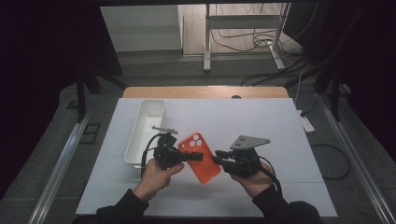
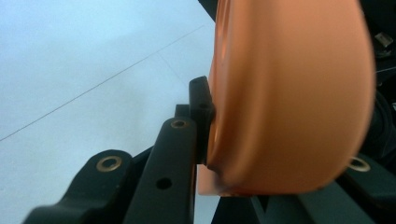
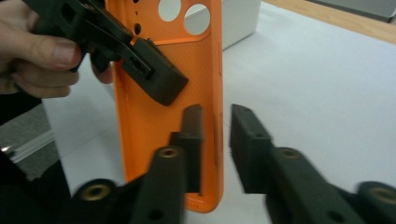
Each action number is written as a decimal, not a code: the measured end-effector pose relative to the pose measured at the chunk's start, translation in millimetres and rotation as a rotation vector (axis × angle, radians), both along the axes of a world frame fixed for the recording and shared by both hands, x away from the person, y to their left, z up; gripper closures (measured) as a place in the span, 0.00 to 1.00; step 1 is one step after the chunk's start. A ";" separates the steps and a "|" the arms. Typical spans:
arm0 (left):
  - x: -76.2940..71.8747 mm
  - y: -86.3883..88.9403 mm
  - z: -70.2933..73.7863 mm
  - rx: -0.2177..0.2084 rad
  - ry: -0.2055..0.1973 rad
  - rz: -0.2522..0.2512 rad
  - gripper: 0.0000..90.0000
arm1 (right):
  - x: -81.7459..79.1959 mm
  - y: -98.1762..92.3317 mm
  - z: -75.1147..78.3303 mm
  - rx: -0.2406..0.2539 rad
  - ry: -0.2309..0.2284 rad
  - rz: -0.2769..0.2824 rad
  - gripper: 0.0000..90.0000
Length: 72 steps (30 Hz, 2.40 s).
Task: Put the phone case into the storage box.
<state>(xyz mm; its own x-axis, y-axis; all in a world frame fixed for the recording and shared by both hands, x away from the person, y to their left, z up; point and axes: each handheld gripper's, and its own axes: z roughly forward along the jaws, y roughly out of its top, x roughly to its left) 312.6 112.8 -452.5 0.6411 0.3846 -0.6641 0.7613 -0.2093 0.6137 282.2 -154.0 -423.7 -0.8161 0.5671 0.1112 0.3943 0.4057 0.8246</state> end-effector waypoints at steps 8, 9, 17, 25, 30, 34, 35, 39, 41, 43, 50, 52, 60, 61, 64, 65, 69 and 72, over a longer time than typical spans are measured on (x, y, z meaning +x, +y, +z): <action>-0.7 3.9 1.0 0.000 -0.031 -0.030 0.94 | 1.1 -6.7 0.7 -0.002 0.057 0.045 0.33; -0.9 3.8 1.2 0.005 -0.036 -0.038 0.94 | 1.5 -7.4 0.6 0.001 0.066 0.046 0.28; -1.8 3.1 0.8 0.010 -0.062 -0.067 0.94 | 5.0 -14.6 -6.9 0.045 0.098 0.082 0.00; -2.5 4.8 2.9 -0.004 -0.080 -0.077 0.94 | 8.5 -17.1 -14.4 0.052 0.139 0.102 0.00; -3.2 5.2 4.8 -0.019 -0.088 -0.087 0.93 | 8.8 -13.0 -17.3 0.049 0.150 0.124 0.00; -3.9 4.3 5.8 -0.040 -0.095 -0.097 0.93 | 8.4 -9.4 -18.1 0.051 0.166 0.134 0.00; -4.1 4.1 6.3 -0.042 -0.097 -0.102 0.93 | 8.7 -8.2 -18.6 0.055 0.172 0.137 0.00; -5.3 2.4 8.3 -0.048 -0.107 -0.117 0.93 | 9.0 -2.1 -19.5 0.040 0.185 0.157 0.00; -6.1 1.4 9.3 -0.053 -0.112 -0.128 0.93 | 9.1 2.3 -20.9 0.028 0.195 0.157 0.00; -6.4 1.1 9.6 -0.056 -0.113 -0.131 0.93 | 9.4 3.6 -21.6 0.026 0.200 0.160 0.00; -8.0 -1.6 11.6 -0.065 -0.121 -0.156 0.93 | 10.7 10.9 -22.3 0.036 0.243 0.179 0.05; -8.5 -2.4 12.1 -0.066 -0.125 -0.161 0.93 | 10.1 11.8 -21.1 0.034 0.237 0.185 0.14; -10.1 -4.6 13.7 -0.075 -0.135 -0.184 0.93 | 13.9 7.5 -19.6 0.103 0.296 0.253 0.56; -10.3 -5.0 13.9 -0.078 -0.135 -0.187 0.93 | 14.0 7.5 -19.9 0.107 0.299 0.259 0.59; -11.2 -6.0 14.6 -0.070 -0.142 -0.188 0.93 | 14.9 7.4 -20.6 0.125 0.322 0.297 0.73; -10.9 -6.1 14.5 -0.074 -0.140 -0.194 0.93 | 15.1 7.4 -20.5 0.130 0.328 0.309 0.76; -10.8 -5.9 14.5 -0.087 -0.141 -0.196 0.87 | 15.5 7.7 -20.4 0.117 0.355 0.347 0.88; -10.7 -5.3 15.3 -0.092 -0.146 -0.191 0.82 | 13.8 8.6 -18.5 0.121 0.350 0.370 0.93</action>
<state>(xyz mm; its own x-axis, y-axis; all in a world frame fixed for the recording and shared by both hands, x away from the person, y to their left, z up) 301.9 107.6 -437.2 0.7881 0.1899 -0.5854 0.6150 -0.2790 0.7375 296.1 -145.4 -442.2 -0.8618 0.2136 0.4600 0.5027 0.4799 0.7190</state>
